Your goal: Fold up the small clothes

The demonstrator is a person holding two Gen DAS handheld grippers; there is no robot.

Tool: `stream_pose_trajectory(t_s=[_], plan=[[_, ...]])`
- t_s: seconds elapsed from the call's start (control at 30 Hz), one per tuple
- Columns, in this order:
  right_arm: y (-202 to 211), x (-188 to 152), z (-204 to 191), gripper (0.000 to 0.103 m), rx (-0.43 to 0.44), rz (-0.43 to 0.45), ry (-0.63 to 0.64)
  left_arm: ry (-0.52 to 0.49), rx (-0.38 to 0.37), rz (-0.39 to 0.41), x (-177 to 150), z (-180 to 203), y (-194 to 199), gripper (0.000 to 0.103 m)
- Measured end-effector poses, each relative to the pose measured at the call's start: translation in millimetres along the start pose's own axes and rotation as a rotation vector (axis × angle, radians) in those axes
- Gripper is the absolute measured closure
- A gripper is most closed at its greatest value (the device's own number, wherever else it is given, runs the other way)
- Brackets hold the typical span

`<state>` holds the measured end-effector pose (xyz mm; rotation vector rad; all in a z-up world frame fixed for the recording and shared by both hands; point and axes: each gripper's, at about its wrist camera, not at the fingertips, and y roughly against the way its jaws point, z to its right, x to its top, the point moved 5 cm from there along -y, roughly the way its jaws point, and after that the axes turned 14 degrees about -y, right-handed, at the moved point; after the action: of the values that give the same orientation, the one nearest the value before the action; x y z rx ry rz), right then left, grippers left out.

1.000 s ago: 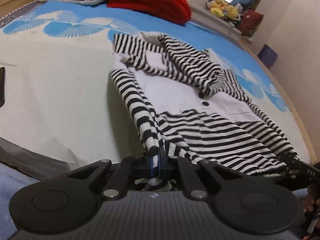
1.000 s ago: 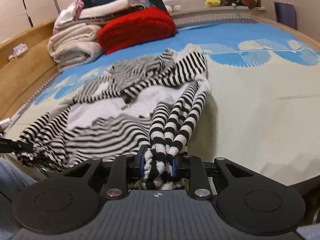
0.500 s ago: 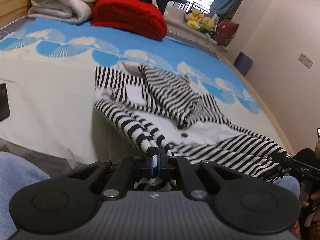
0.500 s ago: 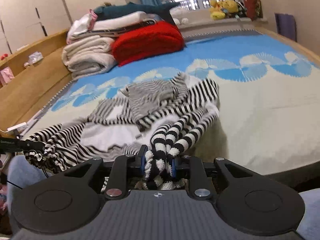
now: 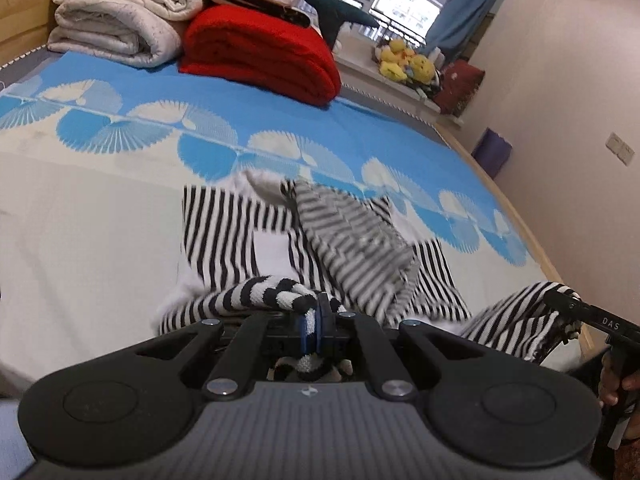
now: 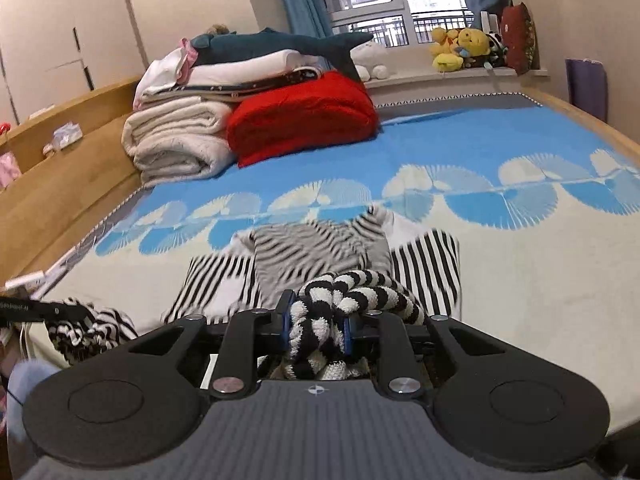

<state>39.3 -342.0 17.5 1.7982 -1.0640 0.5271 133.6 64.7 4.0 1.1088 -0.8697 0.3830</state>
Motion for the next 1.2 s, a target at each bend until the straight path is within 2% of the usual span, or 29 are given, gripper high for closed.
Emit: stream_pose_trajectory(t_s=[0.13,0.27,0.37,0.43,0.47,0.53,0.57,0.6,0.67,0.7,0.8,0.9,0.97,1.0,1.1,1.2], plan=[[-31,32,-2,0.080,0.010,0.018,-0.037,0.042,0.014,0.030,36,-22,-24,0.099],[-80,69,-6,0.080,0.008,0.018,-0.050,0.051,0.044,0.032,81,-50,-61,0.099],[-139,103,-1,0.080,-0.035,-0.021,-0.114,0.049,0.101,-0.010,119,-75,-115,0.097],[-193,124,16,0.076,-0.129,-0.050,-0.219,0.102,0.126,-0.057,138,-97,-165,0.090],[-223,132,30,0.072,-0.183,-0.073,-0.288,0.133,0.141,-0.079,146,-109,-190,0.084],[-270,139,60,0.059,-0.249,-0.114,-0.430,0.154,0.202,-0.082,155,-122,-218,0.056],[-281,138,71,0.056,-0.277,-0.115,-0.479,0.144,0.238,-0.070,154,-127,-221,0.019],[-286,137,81,0.052,-0.314,-0.106,-0.508,0.128,0.271,-0.051,154,-129,-221,0.000],[-277,130,89,0.038,-0.300,-0.071,-0.500,0.053,0.316,0.051,150,-131,-212,0.000],[-268,125,90,0.032,-0.267,-0.062,-0.475,0.030,0.316,0.046,146,-132,-211,0.000],[-236,110,92,0.032,-0.255,-0.029,-0.365,0.051,0.310,-0.052,124,-137,-208,0.000],[-211,97,84,0.031,-0.244,-0.020,-0.204,0.088,0.308,-0.107,97,-132,-200,0.000],[-201,91,78,0.026,-0.229,-0.008,-0.116,0.087,0.318,-0.122,78,-125,-194,0.000],[-199,86,74,0.022,-0.231,-0.011,-0.072,0.081,0.326,-0.123,68,-121,-193,0.000],[-209,75,78,0.021,-0.305,-0.034,-0.007,0.047,0.315,-0.160,53,-114,-200,0.000],[-226,65,93,0.022,-0.359,-0.112,0.006,-0.009,0.334,-0.200,46,-114,-215,0.000]])
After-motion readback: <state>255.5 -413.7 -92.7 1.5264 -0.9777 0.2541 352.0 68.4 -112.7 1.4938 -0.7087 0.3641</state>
